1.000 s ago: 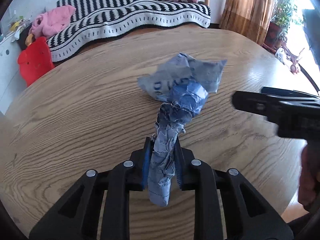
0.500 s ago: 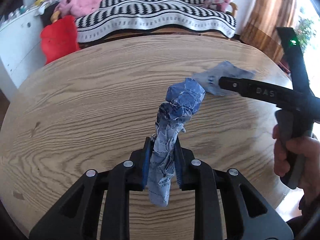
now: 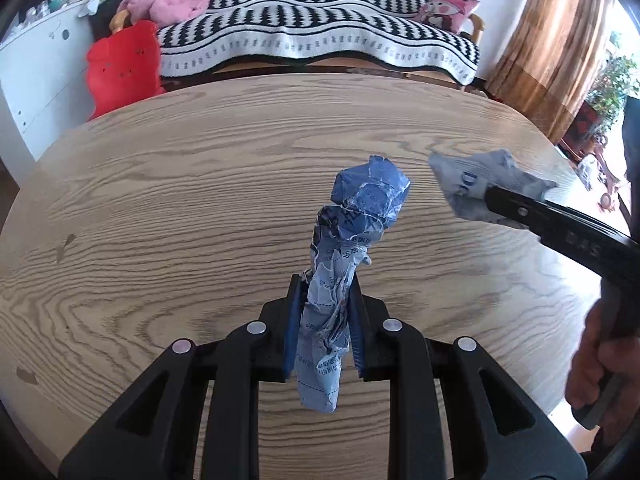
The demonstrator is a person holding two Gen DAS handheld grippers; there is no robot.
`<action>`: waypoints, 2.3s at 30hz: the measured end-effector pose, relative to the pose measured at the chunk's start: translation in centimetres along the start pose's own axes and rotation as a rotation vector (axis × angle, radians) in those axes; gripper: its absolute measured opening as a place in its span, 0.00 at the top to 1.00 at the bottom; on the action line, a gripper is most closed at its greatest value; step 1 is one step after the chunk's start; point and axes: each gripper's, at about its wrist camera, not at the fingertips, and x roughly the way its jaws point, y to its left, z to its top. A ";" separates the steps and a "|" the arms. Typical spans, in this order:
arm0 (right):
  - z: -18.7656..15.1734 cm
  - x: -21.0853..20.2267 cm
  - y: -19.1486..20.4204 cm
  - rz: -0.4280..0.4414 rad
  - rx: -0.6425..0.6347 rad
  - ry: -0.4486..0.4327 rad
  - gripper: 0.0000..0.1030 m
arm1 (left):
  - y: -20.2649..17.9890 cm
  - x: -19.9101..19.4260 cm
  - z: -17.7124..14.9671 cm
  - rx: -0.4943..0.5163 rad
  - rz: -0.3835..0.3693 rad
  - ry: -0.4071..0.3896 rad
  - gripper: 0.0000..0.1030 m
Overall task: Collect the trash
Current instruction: 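Carry the blue wrapper and grey paper over the black bin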
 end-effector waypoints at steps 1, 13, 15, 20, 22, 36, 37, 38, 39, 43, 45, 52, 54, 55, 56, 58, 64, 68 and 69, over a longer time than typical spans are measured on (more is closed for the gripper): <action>-0.4 -1.3 -1.0 -0.015 0.006 -0.010 0.66 | -0.9 -0.1 0.0 0.007 -0.008 -0.001 0.80; -8.3 -15.1 -16.3 -0.247 0.156 -0.071 0.66 | -15.4 -1.7 -1.2 0.180 -0.143 -0.031 0.80; -9.9 -17.3 -18.9 -0.287 0.188 -0.086 0.66 | -17.8 -2.0 -1.7 0.208 -0.170 -0.034 0.80; -15.0 -22.5 -26.3 -0.392 0.296 -0.093 0.66 | -25.2 -3.0 -3.3 0.299 -0.262 -0.049 0.80; -16.8 -23.9 -28.7 -0.424 0.337 -0.081 0.66 | -28.1 -3.4 -4.1 0.339 -0.306 -0.055 0.80; -28.4 -22.3 -39.4 -0.439 0.566 0.262 0.65 | -41.3 -2.4 -9.1 0.524 -0.447 0.001 0.80; -28.7 -21.8 -39.7 -0.429 0.570 0.286 0.65 | -41.7 -2.1 -9.2 0.526 -0.449 0.007 0.79; -28.8 -21.4 -39.9 -0.420 0.574 0.299 0.65 | -42.0 -2.0 -9.3 0.526 -0.452 0.012 0.79; -29.1 -21.1 -40.2 -0.408 0.580 0.311 0.65 | -42.1 -1.9 -9.2 0.526 -0.453 0.016 0.79; -28.4 -20.2 -40.5 -0.405 0.577 0.329 0.65 | -42.7 -1.3 -9.1 0.535 -0.454 0.023 0.79; -27.5 -19.6 -40.1 -0.409 0.579 0.332 0.65 | -42.7 -1.1 -9.1 0.537 -0.452 0.024 0.79; -27.2 -19.1 -39.8 -0.409 0.584 0.336 0.63 | -42.7 -0.8 -8.8 0.533 -0.452 0.030 0.79; -27.0 -19.2 -39.7 -0.403 0.583 0.327 0.59 | -42.9 -0.9 -8.9 0.538 -0.454 0.031 0.79; -27.0 -19.4 -39.7 -0.405 0.584 0.323 0.52 | -43.0 -1.0 -9.2 0.541 -0.455 0.032 0.79; -26.9 -19.6 -39.7 -0.407 0.584 0.316 0.36 | -43.0 -1.1 -9.3 0.544 -0.456 0.032 0.79; -26.7 -20.1 -39.8 -0.418 0.583 0.296 0.23 | -43.1 -0.9 -9.4 0.551 -0.463 0.039 0.79; -26.8 -22.1 -41.2 -0.450 0.662 0.247 0.21 | -44.1 0.6 -11.1 0.577 -0.557 0.149 0.79; -27.0 -23.2 -41.9 -0.475 0.706 0.224 0.20 | -45.9 2.2 -12.8 0.638 -0.539 0.190 0.79; -27.0 -23.4 -42.1 -0.482 0.714 0.217 0.20 | -46.1 2.6 -12.9 0.634 -0.540 0.199 0.79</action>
